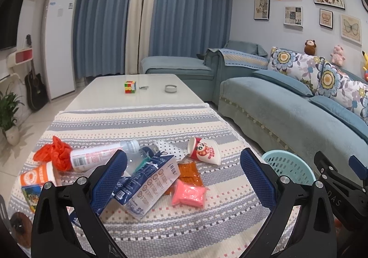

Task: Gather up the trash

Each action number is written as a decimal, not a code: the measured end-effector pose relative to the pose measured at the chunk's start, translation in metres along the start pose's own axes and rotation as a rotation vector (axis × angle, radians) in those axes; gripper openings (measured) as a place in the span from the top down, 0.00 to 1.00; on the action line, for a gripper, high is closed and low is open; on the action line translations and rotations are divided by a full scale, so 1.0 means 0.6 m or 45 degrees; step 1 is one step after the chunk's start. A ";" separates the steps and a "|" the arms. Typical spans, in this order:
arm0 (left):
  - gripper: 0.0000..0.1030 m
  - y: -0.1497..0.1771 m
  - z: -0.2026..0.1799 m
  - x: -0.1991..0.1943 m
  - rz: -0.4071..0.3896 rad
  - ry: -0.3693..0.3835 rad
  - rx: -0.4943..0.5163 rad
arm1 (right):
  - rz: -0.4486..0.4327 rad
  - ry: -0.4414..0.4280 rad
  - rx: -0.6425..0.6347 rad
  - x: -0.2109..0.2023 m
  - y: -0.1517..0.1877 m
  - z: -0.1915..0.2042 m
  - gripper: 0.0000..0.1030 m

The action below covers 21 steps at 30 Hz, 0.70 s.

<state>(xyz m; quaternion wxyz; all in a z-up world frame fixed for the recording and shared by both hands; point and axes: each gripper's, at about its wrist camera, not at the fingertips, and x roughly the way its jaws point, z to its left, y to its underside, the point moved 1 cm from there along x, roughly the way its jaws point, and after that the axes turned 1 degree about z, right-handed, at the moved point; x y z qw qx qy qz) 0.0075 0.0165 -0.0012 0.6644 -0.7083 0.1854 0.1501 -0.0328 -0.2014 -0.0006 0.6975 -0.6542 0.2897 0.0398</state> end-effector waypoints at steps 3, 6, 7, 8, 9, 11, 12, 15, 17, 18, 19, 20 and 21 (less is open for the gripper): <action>0.07 0.000 0.000 0.000 0.000 0.000 -0.001 | 0.001 0.000 0.000 0.000 0.000 0.000 0.07; 0.07 0.000 0.000 0.000 0.000 0.001 -0.003 | 0.001 0.000 -0.001 0.000 0.000 0.000 0.07; 0.07 0.000 0.000 0.000 0.000 0.001 -0.004 | 0.001 0.000 -0.001 0.000 0.000 0.000 0.07; 0.07 0.000 0.000 0.000 0.000 -0.001 -0.002 | 0.001 0.001 0.001 0.000 0.000 0.000 0.07; 0.07 0.000 0.000 0.000 0.001 0.001 -0.003 | 0.001 0.001 0.001 0.000 0.000 0.000 0.07; 0.07 0.001 0.000 0.000 0.000 0.000 -0.001 | 0.002 0.001 0.000 0.001 0.000 0.000 0.07; 0.07 0.000 0.000 0.000 -0.001 0.000 -0.001 | 0.002 0.000 -0.001 0.000 0.000 0.000 0.07; 0.07 0.001 -0.001 0.000 0.000 -0.002 0.000 | 0.007 -0.015 0.010 0.000 0.002 0.002 0.09; 0.07 0.001 0.001 -0.001 0.009 0.002 0.000 | 0.025 -0.045 0.022 0.003 0.002 0.004 0.15; 0.07 -0.001 0.002 -0.005 0.011 0.003 0.003 | 0.029 -0.068 0.020 0.003 0.001 0.007 0.20; 0.07 -0.005 0.011 -0.010 0.006 0.000 0.001 | 0.029 -0.089 0.009 0.001 -0.001 0.012 0.24; 0.07 -0.009 0.022 -0.015 -0.002 -0.002 -0.009 | 0.021 -0.113 -0.010 -0.003 -0.004 0.018 0.25; 0.07 -0.017 0.043 -0.023 -0.010 0.000 -0.031 | 0.008 -0.138 -0.030 -0.007 -0.008 0.024 0.25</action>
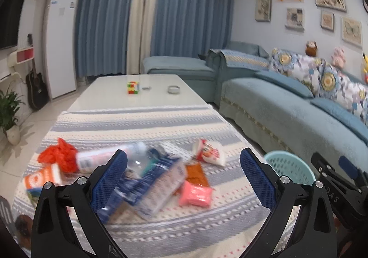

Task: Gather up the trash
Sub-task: 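Grasp the blue milk carton with the left tool while the right tool grasps the white panda cup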

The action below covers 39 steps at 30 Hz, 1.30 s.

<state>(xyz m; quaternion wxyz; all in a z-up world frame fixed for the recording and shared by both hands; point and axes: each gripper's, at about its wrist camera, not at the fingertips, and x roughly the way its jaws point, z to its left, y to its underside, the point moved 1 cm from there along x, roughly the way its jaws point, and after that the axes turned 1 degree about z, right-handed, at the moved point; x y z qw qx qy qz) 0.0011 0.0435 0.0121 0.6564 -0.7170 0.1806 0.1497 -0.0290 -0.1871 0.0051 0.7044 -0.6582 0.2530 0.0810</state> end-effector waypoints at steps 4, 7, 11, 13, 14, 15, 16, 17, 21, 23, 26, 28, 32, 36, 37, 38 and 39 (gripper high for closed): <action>0.07 -0.018 0.095 -0.009 0.087 0.056 -0.052 | -0.019 -0.154 -0.061 -0.002 -0.020 0.025 0.31; 0.08 -0.004 0.150 0.000 0.188 0.041 -0.064 | 0.011 -0.272 -0.121 0.019 -0.034 0.055 0.43; 0.08 0.036 0.192 0.029 0.340 0.098 -0.076 | 0.093 -0.448 -0.225 0.052 -0.031 0.106 0.43; 0.09 0.054 0.211 0.048 0.390 0.098 -0.103 | 0.143 -0.510 -0.256 0.070 -0.025 0.135 0.43; 0.10 0.065 0.219 0.060 0.419 0.098 -0.122 | 0.165 -0.539 -0.256 0.077 -0.022 0.146 0.43; 0.11 0.071 0.225 0.068 0.438 0.100 -0.132 | 0.183 -0.556 -0.257 0.086 -0.022 0.156 0.43; 0.12 0.079 0.228 0.080 0.464 0.101 -0.136 | 0.185 -0.549 -0.264 0.095 -0.023 0.164 0.43; 0.13 0.084 0.229 0.085 0.479 0.097 -0.130 | 0.179 -0.528 -0.265 0.103 -0.024 0.168 0.43; 0.18 0.101 0.203 0.112 0.519 0.040 0.014 | 0.289 -0.463 -0.191 0.185 -0.026 0.164 0.42; 0.20 0.109 0.196 0.127 0.547 0.000 0.072 | 0.373 -0.487 -0.172 0.229 -0.021 0.177 0.35; 0.30 0.122 0.198 0.143 0.575 -0.068 0.111 | 0.424 -0.493 -0.180 0.267 -0.010 0.192 0.24; 0.37 0.126 0.196 0.145 0.571 -0.106 0.138 | 0.460 -0.500 -0.175 0.291 -0.002 0.211 0.22; 0.48 0.127 0.194 0.143 0.566 -0.139 0.164 | 0.536 -0.506 -0.151 0.337 0.008 0.234 0.19; 0.59 0.119 0.196 0.133 0.522 -0.148 0.156 | 0.620 -0.520 -0.123 0.378 0.018 0.254 0.18; 0.65 0.115 0.197 0.130 0.512 -0.142 0.144 | 0.637 -0.525 -0.117 0.387 0.020 0.257 0.18; 0.68 0.110 0.198 0.128 0.503 -0.131 0.127 | 0.652 -0.521 -0.110 0.395 0.022 0.259 0.18; 0.70 0.103 0.201 0.124 0.493 -0.107 0.100 | 0.660 -0.521 -0.100 0.404 0.023 0.261 0.18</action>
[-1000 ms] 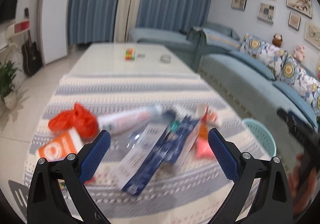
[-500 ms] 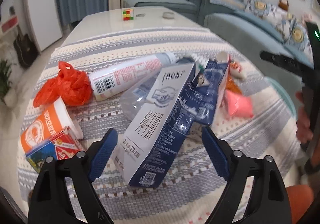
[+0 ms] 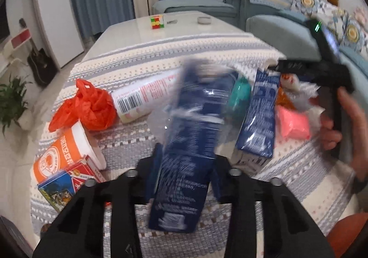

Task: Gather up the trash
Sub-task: 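Grasp the blue milk carton with the left tool while the right tool grasps the white panda cup, then carry both items to the blue basket and open both tools to drop them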

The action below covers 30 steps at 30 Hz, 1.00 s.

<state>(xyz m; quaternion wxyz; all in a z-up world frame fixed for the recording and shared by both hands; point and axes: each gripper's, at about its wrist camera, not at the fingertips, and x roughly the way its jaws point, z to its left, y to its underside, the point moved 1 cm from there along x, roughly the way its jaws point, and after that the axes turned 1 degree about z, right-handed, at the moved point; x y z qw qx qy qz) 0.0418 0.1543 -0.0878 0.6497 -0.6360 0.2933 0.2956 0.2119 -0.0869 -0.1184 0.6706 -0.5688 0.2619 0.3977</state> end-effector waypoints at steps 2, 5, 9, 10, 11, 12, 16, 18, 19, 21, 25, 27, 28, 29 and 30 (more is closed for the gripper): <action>0.70 -0.008 0.001 -0.008 -0.026 0.029 -0.023 | -0.001 0.005 0.008 0.006 -0.003 -0.004 0.20; 0.70 -0.026 -0.009 -0.025 -0.077 0.038 -0.009 | -0.021 0.020 0.019 -0.003 -0.004 -0.012 0.28; 0.70 -0.059 -0.035 -0.055 -0.146 0.097 0.008 | -0.144 0.030 0.030 -0.065 -0.012 -0.036 0.28; 0.70 -0.070 -0.046 -0.063 -0.164 0.117 0.019 | -0.175 0.036 0.032 -0.084 -0.015 -0.044 0.28; 0.70 -0.088 -0.062 -0.074 -0.192 0.141 0.036 | -0.210 0.043 0.034 -0.106 -0.019 -0.054 0.28; 0.70 -0.099 -0.076 -0.079 -0.208 0.154 0.048 | -0.248 0.054 0.040 -0.130 -0.022 -0.068 0.28; 0.70 -0.157 -0.169 -0.103 -0.281 0.244 0.138 | -0.363 0.128 0.079 -0.219 -0.029 -0.141 0.28; 0.70 -0.177 -0.221 -0.104 -0.294 0.291 0.181 | -0.400 0.179 0.117 -0.254 -0.026 -0.187 0.28; 0.70 -0.189 -0.253 -0.102 -0.295 0.327 0.204 | -0.412 0.214 0.141 -0.269 -0.022 -0.213 0.28; 0.70 -0.204 -0.305 -0.092 -0.281 0.388 0.233 | -0.424 0.284 0.198 -0.293 -0.009 -0.271 0.28; 0.70 -0.214 -0.414 -0.053 -0.202 0.506 0.291 | -0.409 0.382 0.328 -0.310 0.028 -0.381 0.28; 0.70 -0.214 -0.462 -0.026 -0.151 0.560 0.324 | -0.373 0.410 0.397 -0.307 0.050 -0.434 0.28; 0.70 -0.213 -0.484 -0.012 -0.130 0.581 0.337 | -0.356 0.419 0.419 -0.302 0.057 -0.453 0.28; 0.70 -0.211 -0.504 0.000 -0.103 0.599 0.352 | -0.324 0.429 0.453 -0.293 0.070 -0.478 0.28; 0.70 -0.209 -0.528 0.020 -0.064 0.611 0.368 | -0.302 0.432 0.473 -0.284 0.082 -0.491 0.28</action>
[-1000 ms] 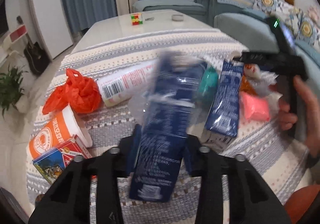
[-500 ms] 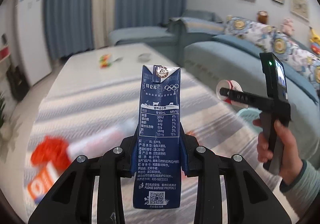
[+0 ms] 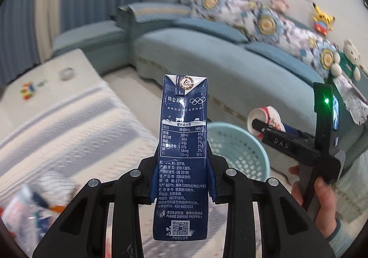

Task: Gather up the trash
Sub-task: 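Carry both items to the blue basket and open both tools to drop them, then grasp another blue milk carton with the left tool from the table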

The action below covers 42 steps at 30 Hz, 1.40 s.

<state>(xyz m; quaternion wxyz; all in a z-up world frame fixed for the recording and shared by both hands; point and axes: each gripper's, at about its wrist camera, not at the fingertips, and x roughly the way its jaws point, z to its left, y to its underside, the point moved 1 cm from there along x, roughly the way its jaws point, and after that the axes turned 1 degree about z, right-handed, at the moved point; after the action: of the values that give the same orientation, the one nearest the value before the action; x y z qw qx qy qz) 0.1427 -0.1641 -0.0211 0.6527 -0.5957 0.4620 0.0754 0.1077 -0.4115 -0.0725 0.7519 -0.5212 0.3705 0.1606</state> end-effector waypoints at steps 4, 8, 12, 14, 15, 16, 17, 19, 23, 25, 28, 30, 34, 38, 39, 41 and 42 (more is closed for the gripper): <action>0.70 0.014 -0.036 0.077 0.138 0.066 -0.002 | 0.132 0.047 0.055 0.049 0.040 -0.049 0.28; 0.70 0.038 -0.061 0.144 0.271 0.071 0.033 | 0.264 0.082 0.085 0.091 0.087 -0.078 0.28; 0.68 0.060 -0.066 0.169 0.336 0.087 0.041 | 0.312 0.101 0.080 0.110 0.110 -0.068 0.27; 0.56 0.064 -0.066 0.170 0.331 0.097 0.044 | 0.316 0.093 0.090 0.114 0.114 -0.070 0.27; 0.50 0.065 -0.064 0.167 0.321 0.092 0.049 | 0.316 0.092 0.093 0.114 0.116 -0.070 0.27; 0.47 0.065 -0.063 0.162 0.309 0.087 0.053 | 0.314 0.091 0.096 0.114 0.114 -0.069 0.27; 0.46 0.063 -0.062 0.158 0.298 0.089 0.052 | 0.310 0.087 0.101 0.113 0.113 -0.069 0.27; 0.46 0.056 -0.057 0.148 0.281 0.090 0.036 | 0.298 0.069 0.112 0.106 0.108 -0.067 0.27; 0.46 0.045 -0.051 0.111 0.233 0.099 0.009 | 0.257 0.080 0.106 0.082 0.088 -0.056 0.24; 0.46 0.043 -0.044 0.088 0.206 0.098 -0.004 | 0.243 0.073 0.104 0.071 0.083 -0.052 0.24; 0.46 0.035 -0.039 0.049 0.156 0.093 -0.026 | 0.213 0.051 0.099 0.047 0.075 -0.035 0.24; 0.46 0.031 -0.031 0.019 0.122 0.083 -0.036 | 0.175 0.020 0.078 0.023 0.069 -0.015 0.24; 0.46 0.031 0.002 -0.049 0.036 0.056 -0.072 | 0.075 -0.027 -0.031 -0.032 0.056 0.048 0.24; 0.46 0.040 0.050 -0.123 -0.044 -0.006 -0.119 | -0.030 -0.107 -0.162 -0.095 0.050 0.130 0.24; 0.46 0.045 0.067 -0.144 -0.067 -0.032 -0.134 | -0.056 -0.137 -0.199 -0.113 0.051 0.154 0.24; 0.46 0.054 0.093 -0.178 -0.096 -0.069 -0.159 | -0.096 -0.216 -0.264 -0.145 0.057 0.203 0.24; 0.46 0.062 0.111 -0.197 -0.107 -0.104 -0.178 | -0.107 -0.243 -0.286 -0.155 0.061 0.220 0.24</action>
<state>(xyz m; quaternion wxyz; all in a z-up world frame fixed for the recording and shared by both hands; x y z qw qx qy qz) 0.0864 -0.0437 0.0253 0.6305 -0.6550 0.4033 0.1042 0.0738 -0.2642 -0.0054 0.7266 -0.5995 0.2548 0.2185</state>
